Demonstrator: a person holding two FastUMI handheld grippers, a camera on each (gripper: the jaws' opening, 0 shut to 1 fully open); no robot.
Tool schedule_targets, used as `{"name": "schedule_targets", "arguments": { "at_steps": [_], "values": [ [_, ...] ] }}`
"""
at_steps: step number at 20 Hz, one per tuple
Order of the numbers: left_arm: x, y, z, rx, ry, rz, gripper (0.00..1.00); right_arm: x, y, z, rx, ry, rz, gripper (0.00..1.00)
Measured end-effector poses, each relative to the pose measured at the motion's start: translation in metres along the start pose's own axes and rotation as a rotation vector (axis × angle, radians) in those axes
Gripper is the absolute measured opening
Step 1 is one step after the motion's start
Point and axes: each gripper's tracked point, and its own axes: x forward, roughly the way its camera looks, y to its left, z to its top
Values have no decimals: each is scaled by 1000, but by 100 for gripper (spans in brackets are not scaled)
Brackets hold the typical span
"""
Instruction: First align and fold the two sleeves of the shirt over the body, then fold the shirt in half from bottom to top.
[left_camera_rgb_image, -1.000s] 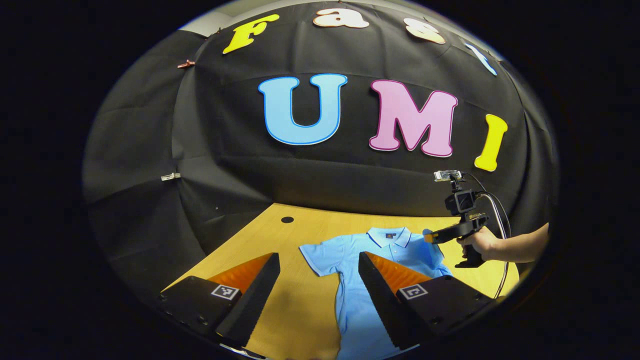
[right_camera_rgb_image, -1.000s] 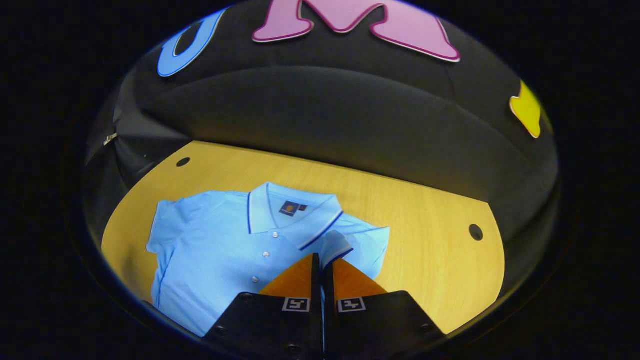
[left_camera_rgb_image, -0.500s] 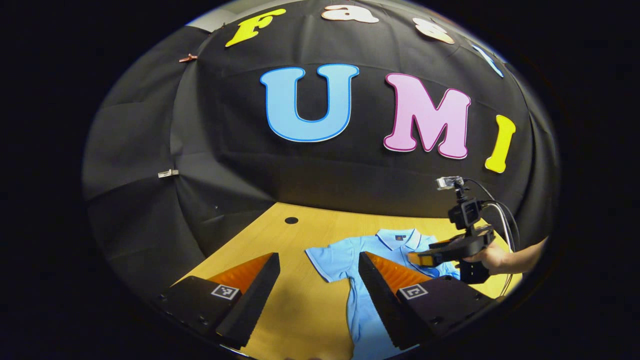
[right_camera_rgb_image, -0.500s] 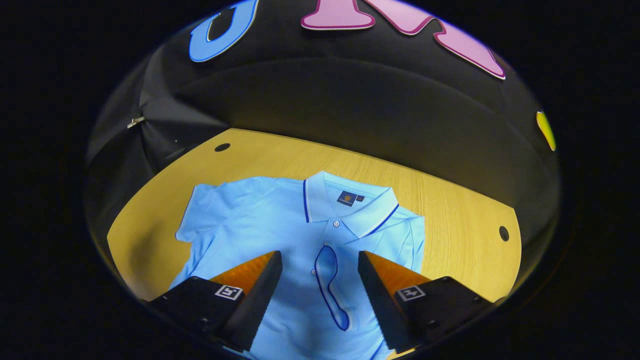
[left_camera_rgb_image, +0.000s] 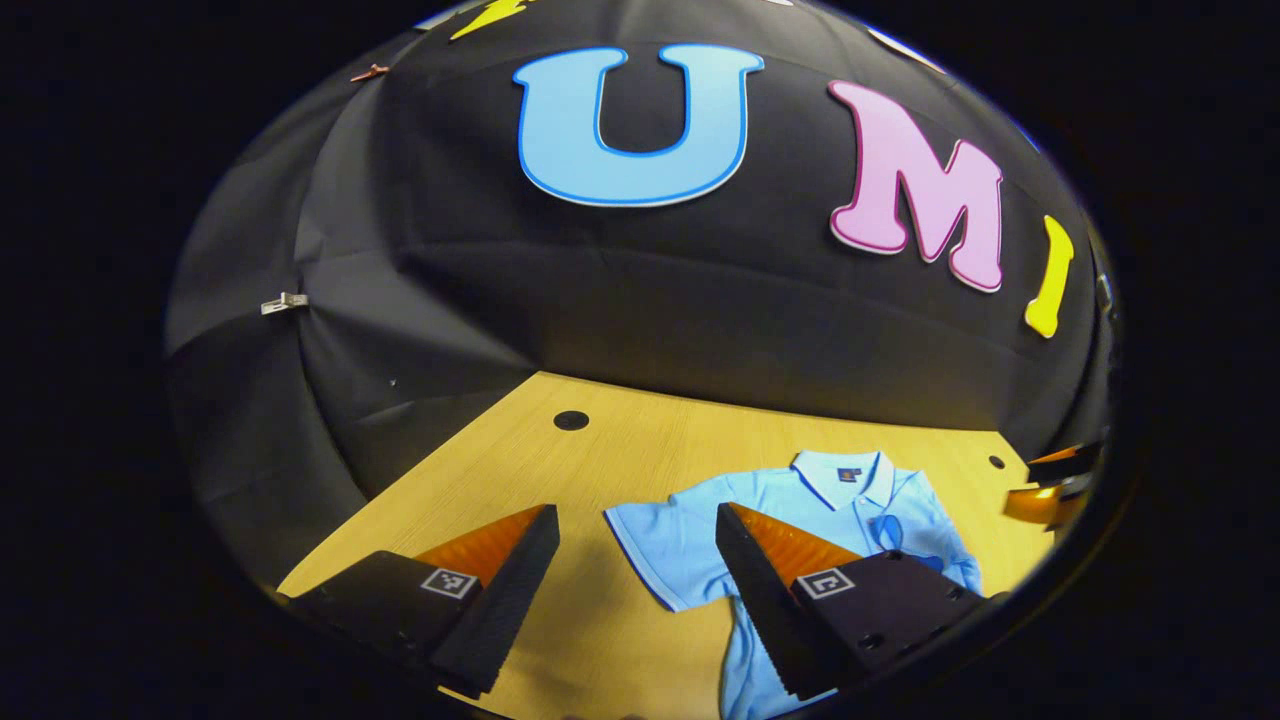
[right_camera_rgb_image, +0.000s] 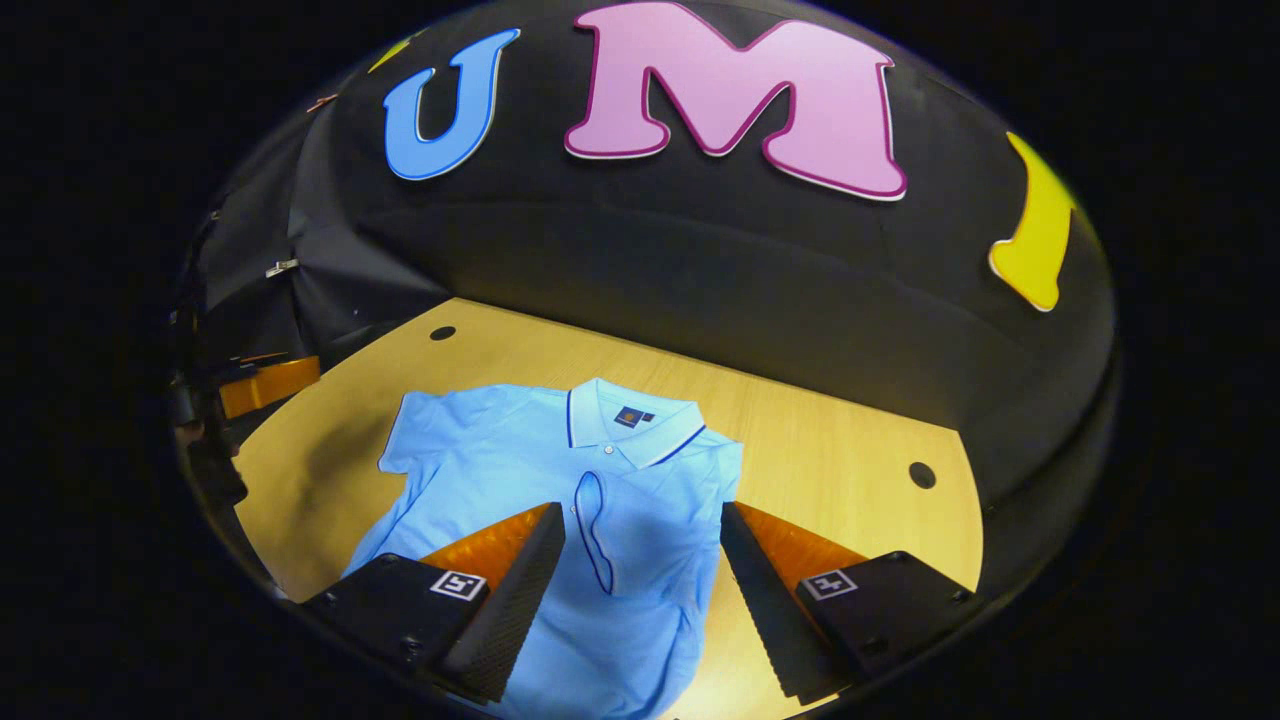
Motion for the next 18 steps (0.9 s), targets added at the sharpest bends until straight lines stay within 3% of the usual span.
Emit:
{"name": "schedule_targets", "arguments": {
  "at_steps": [10,15,18],
  "values": [
    [128,9,-52,33,116,12,99,-63,-57,-10,78,-87,-138,97],
    [147,2,-74,85,185,-17,99,-67,-73,-33,88,-62,-159,98],
    [151,2,-90,77,239,-30,94,-70,-74,-37,117,-71,-154,98]
  ]
}}
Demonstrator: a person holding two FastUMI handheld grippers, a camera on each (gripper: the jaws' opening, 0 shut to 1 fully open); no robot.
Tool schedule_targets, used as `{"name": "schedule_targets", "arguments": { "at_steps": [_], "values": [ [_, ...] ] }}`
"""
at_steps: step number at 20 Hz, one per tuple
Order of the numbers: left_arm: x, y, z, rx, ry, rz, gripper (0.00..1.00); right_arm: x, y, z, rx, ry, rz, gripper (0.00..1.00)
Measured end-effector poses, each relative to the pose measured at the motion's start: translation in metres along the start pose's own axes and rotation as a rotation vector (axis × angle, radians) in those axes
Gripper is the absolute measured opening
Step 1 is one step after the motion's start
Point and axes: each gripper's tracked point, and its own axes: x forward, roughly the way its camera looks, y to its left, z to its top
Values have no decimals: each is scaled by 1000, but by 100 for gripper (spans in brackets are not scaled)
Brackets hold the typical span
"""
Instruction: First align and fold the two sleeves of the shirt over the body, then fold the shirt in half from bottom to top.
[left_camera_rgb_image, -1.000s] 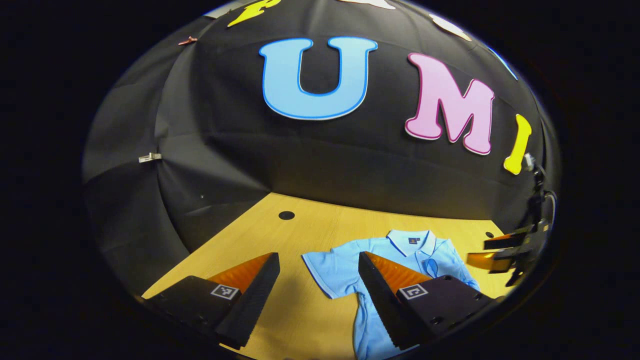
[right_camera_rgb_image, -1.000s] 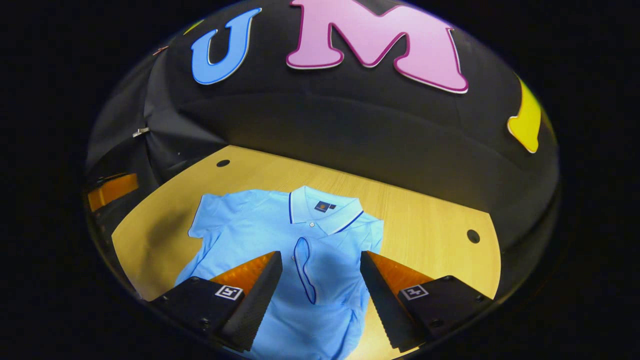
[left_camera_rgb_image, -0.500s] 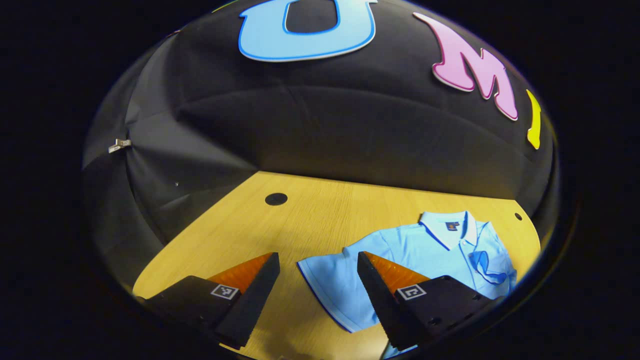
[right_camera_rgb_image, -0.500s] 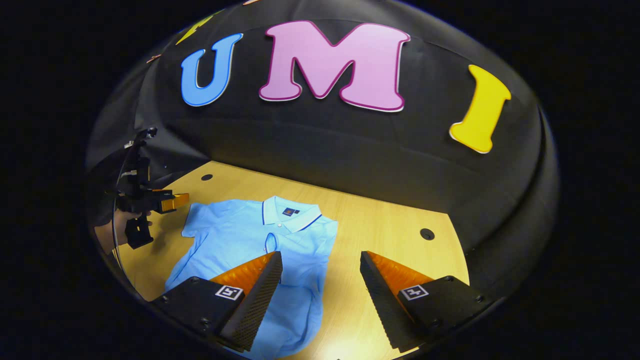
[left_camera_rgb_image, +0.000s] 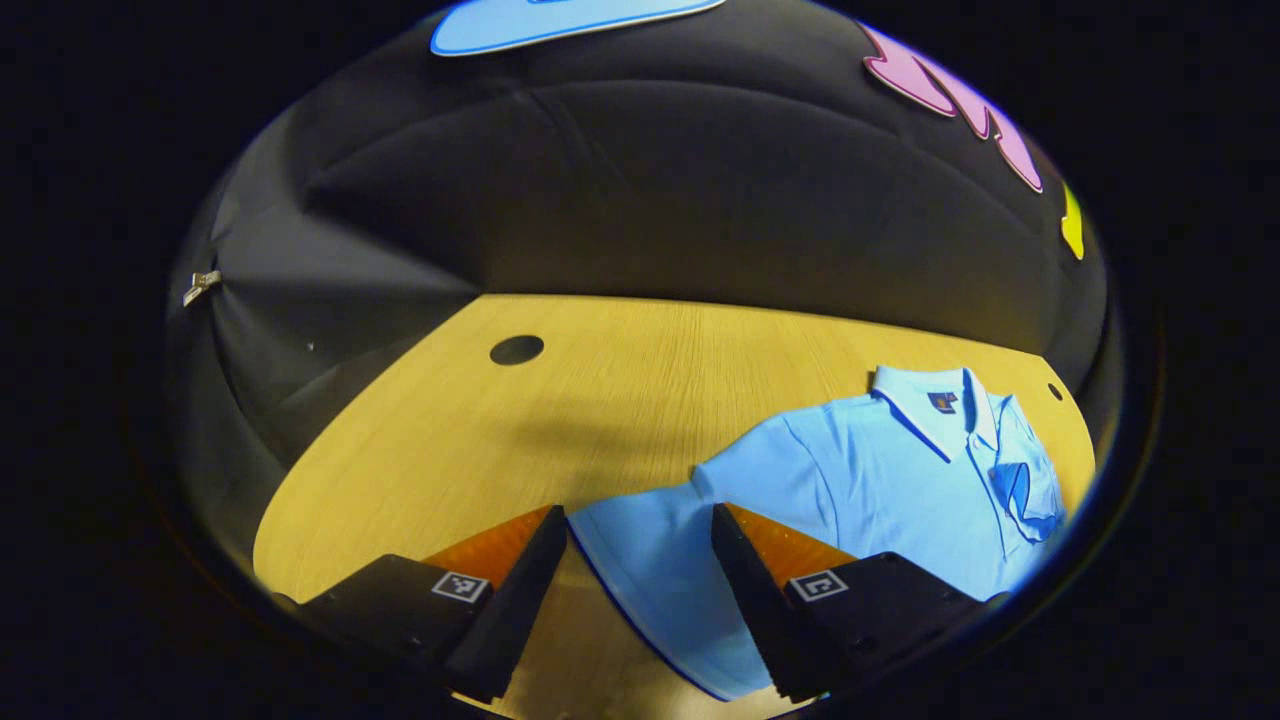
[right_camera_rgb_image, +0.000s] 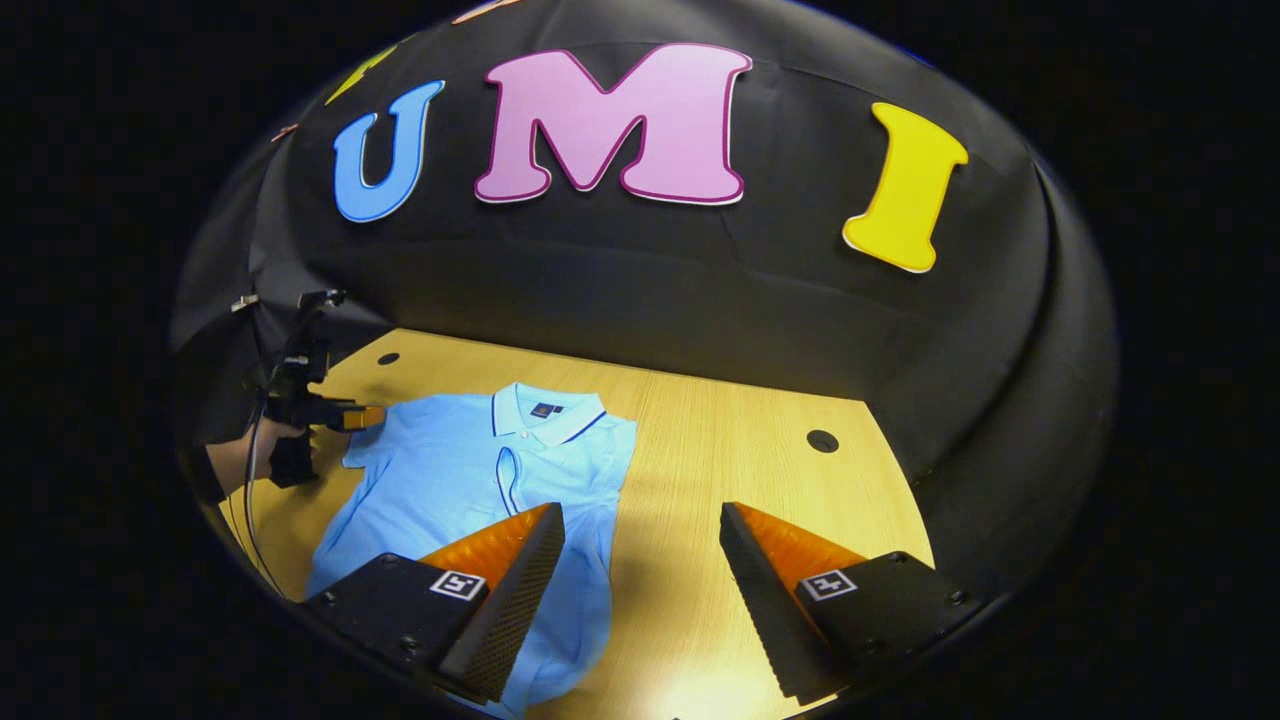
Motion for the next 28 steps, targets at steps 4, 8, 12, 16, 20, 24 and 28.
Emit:
{"name": "schedule_targets", "arguments": {
  "at_steps": [4,8,12,16,20,24,28],
  "values": [
    [2,-4,-2,12,4,-18,89,-4,-2,-15,31,32,13,98],
    [6,-20,0,42,9,-79,52,-1,-1,-28,43,49,11,98],
    [5,-30,3,50,5,-85,8,2,-1,-32,60,55,14,98],
    [1,-32,12,17,11,-60,6,4,-8,-35,80,58,4,98],
    [-19,-59,49,-10,-37,-98,6,2,-9,-40,96,86,3,98],
    [-45,-117,76,-25,-71,-205,6,-1,-10,-32,116,75,0,98],
    [-66,-181,68,52,-54,-274,6,-2,-9,-23,120,79,21,98]
  ]
}}
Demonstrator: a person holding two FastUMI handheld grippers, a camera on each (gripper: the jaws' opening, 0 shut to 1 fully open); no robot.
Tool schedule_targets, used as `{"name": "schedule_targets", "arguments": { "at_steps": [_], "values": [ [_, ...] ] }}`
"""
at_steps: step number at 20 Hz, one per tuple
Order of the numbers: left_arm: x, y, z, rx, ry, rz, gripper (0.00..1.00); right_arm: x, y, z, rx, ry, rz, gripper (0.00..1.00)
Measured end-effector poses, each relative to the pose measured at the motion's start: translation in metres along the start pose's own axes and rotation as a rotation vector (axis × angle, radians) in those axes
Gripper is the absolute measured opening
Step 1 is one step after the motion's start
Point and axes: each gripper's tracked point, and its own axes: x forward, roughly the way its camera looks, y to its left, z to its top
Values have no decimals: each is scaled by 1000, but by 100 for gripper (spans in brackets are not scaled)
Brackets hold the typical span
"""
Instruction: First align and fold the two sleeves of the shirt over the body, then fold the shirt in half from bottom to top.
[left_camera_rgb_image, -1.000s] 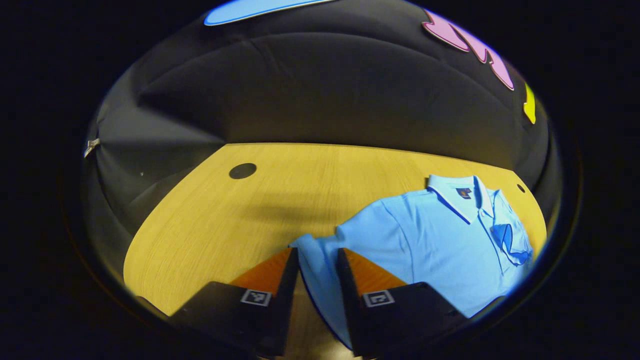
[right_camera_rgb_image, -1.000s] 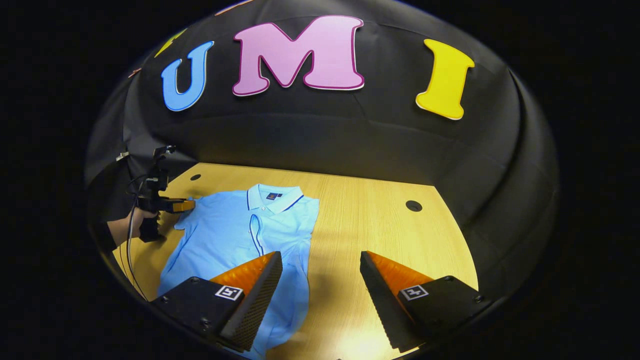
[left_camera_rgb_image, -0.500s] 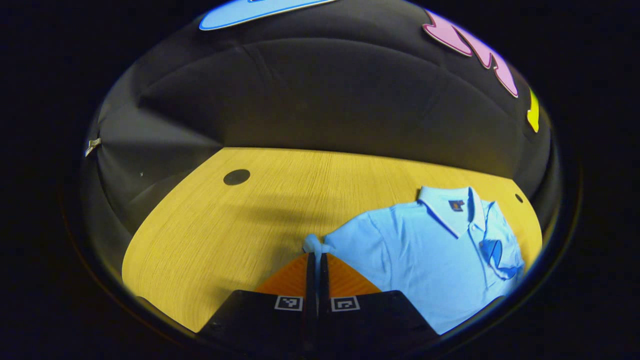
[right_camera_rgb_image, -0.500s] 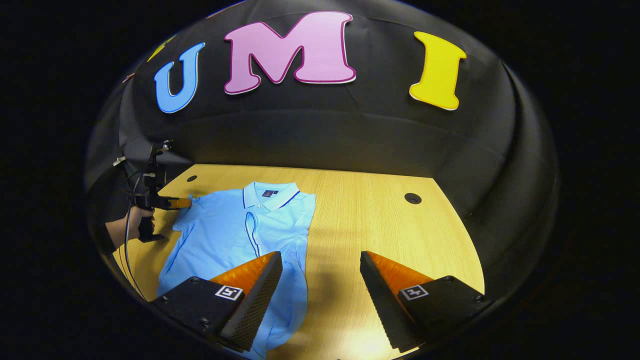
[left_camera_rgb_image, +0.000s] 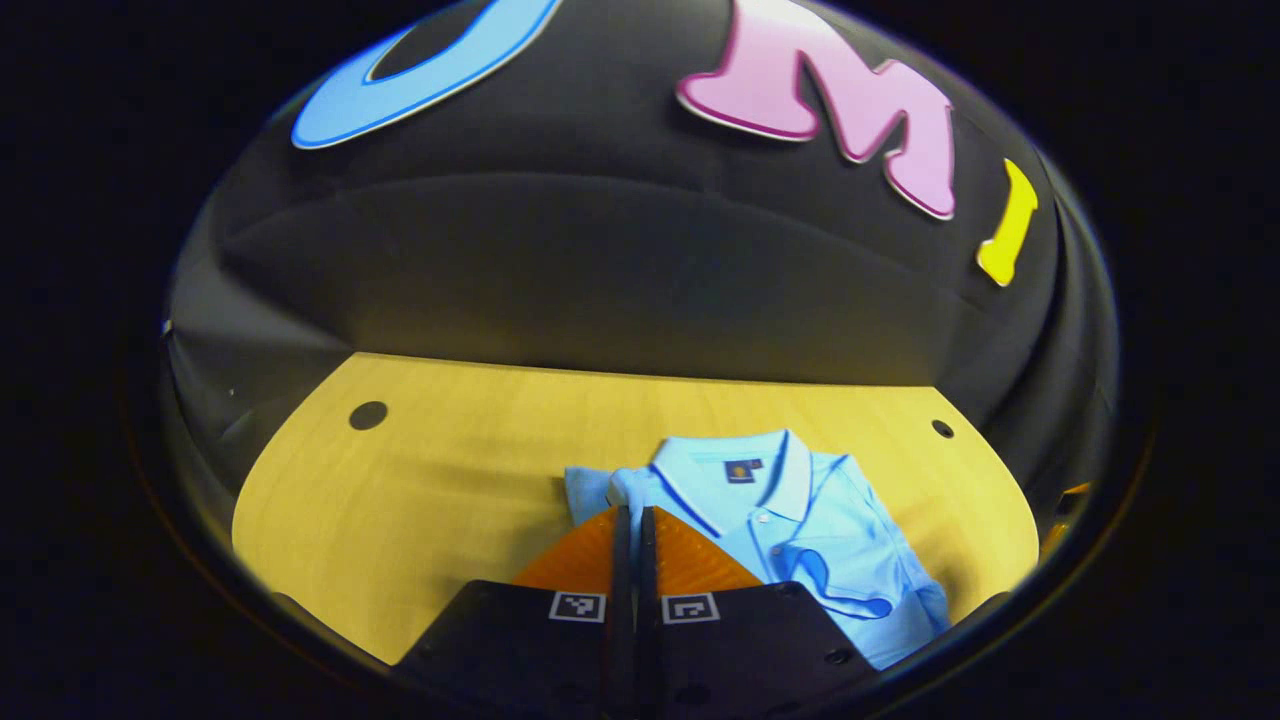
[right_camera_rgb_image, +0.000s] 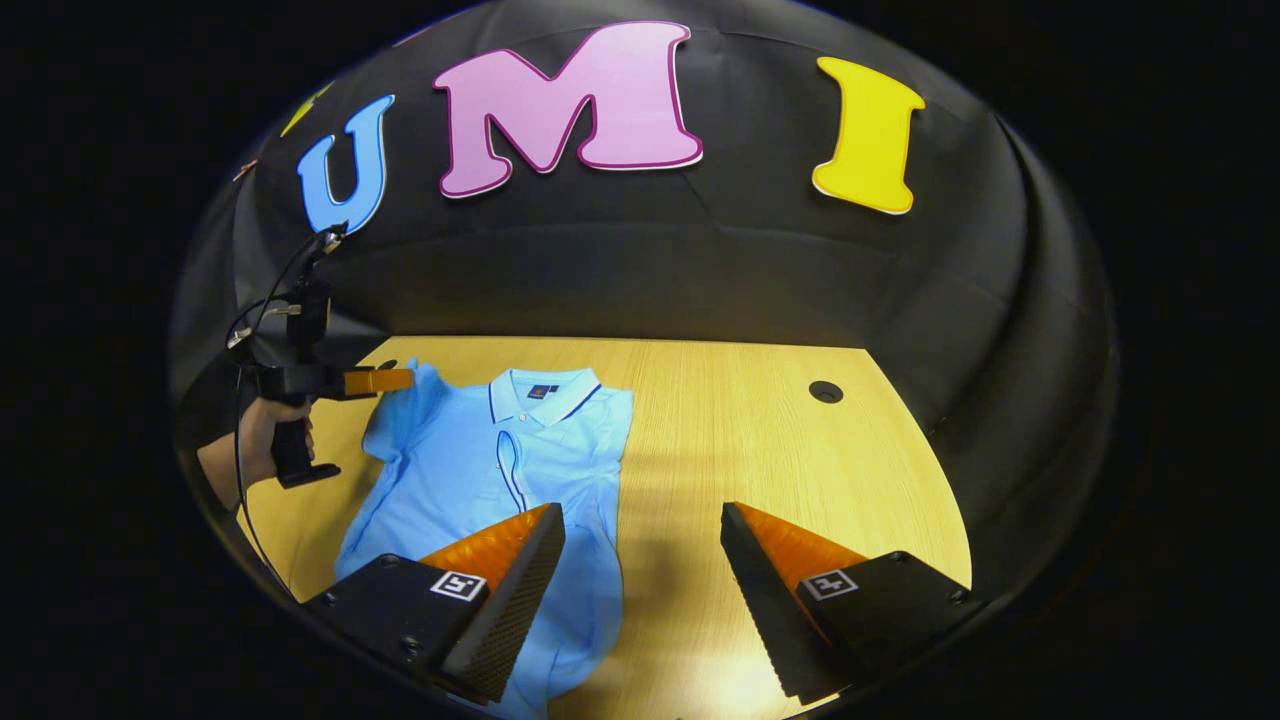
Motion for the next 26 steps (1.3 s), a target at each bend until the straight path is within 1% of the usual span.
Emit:
{"name": "schedule_targets", "arguments": {
  "at_steps": [3,4,5,7,9,11,12,14,16,18,21,23,26],
  "values": [
    [5,-36,-9,-18,13,-44,7,-2,3,1,3,5,15,98],
    [5,-46,-12,-34,16,-57,11,-3,4,0,-2,9,20,98],
    [6,-56,-15,-43,26,-74,7,-5,3,-1,-9,13,21,98],
    [5,-67,-24,-40,37,-88,52,-8,3,-4,-31,15,16,98],
    [-5,-75,-30,-51,37,-99,75,-12,2,-7,-43,12,6,98],
    [-27,-70,-35,-62,19,-82,99,-17,8,-15,-29,21,8,98],
    [-42,-65,-36,-65,5,-70,100,-21,12,-18,-20,24,9,98],
    [-76,-54,-43,-62,-20,-44,97,-32,21,-27,-19,33,11,98],
    [-118,-39,-55,-54,-31,-11,98,-43,31,-40,-28,45,13,98],
    [-161,-27,-74,-51,-28,7,97,-58,44,-58,-20,65,20,98],
    [-213,-12,-108,-22,-16,34,97,-79,63,-93,6,108,34,98],
    [-238,-4,-137,6,11,54,97,-94,75,-117,0,136,44,98],
    [-268,-2,-183,13,68,47,97,-112,93,-157,-18,183,56,98]
  ]
}}
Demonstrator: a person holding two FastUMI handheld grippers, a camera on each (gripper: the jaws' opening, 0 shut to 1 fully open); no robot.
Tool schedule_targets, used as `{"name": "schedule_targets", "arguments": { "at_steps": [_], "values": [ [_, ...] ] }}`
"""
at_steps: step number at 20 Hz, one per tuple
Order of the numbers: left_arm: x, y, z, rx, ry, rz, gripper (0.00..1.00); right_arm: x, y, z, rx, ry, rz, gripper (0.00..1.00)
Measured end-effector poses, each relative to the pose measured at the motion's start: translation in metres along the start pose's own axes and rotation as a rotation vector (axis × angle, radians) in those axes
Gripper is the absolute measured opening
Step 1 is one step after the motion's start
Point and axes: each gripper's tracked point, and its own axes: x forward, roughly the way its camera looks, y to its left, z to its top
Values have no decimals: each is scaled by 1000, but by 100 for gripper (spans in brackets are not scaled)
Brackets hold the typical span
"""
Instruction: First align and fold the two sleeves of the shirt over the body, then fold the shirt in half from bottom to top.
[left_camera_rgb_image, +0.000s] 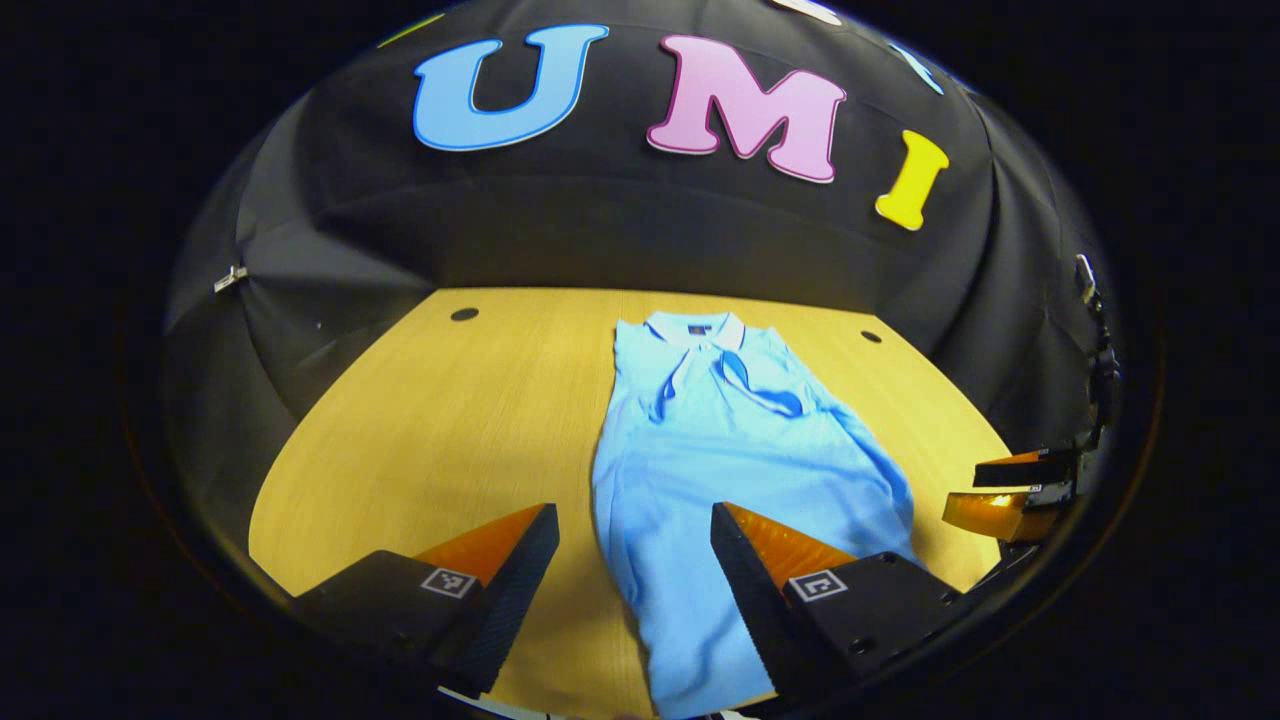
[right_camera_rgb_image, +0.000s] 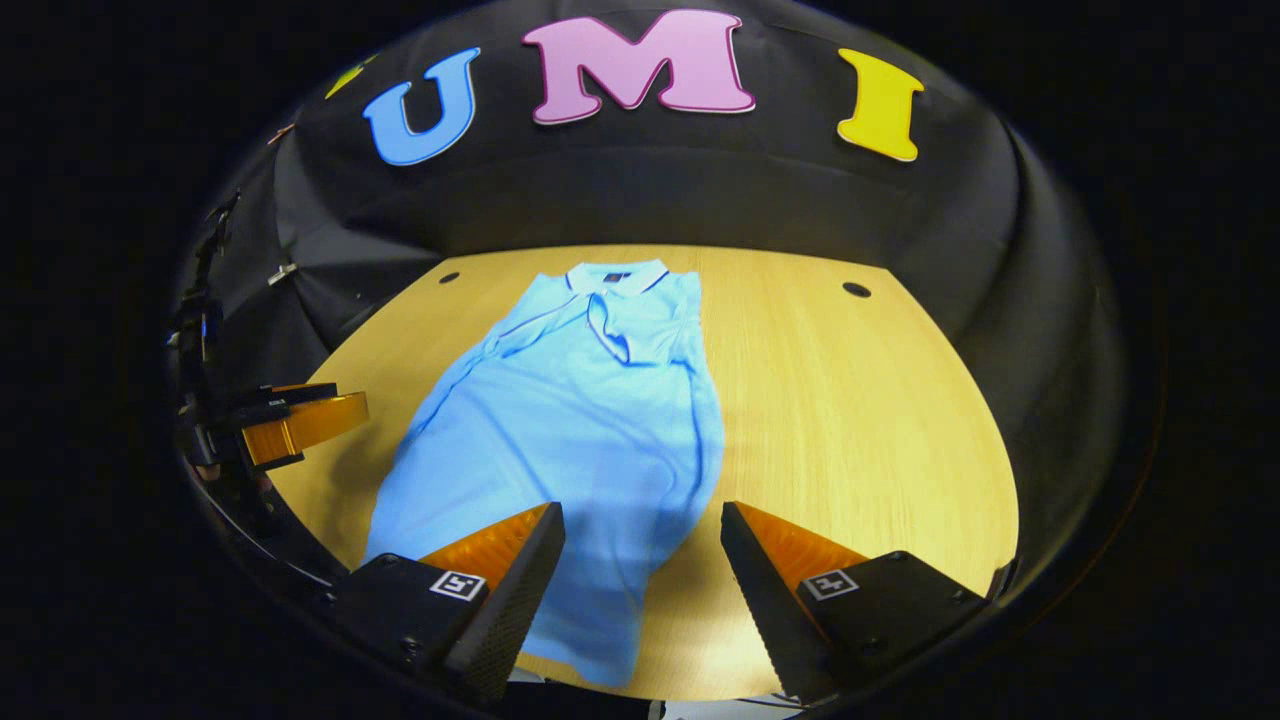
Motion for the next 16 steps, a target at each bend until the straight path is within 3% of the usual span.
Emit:
{"name": "schedule_targets", "arguments": {
  "at_steps": [6,16],
  "values": [
    [-37,-18,-81,4,89,-32,97,-7,14,-65,33,75,-19,98],
    [-39,-23,-150,38,198,-1,98,0,20,-108,93,146,-40,100]
  ]
}}
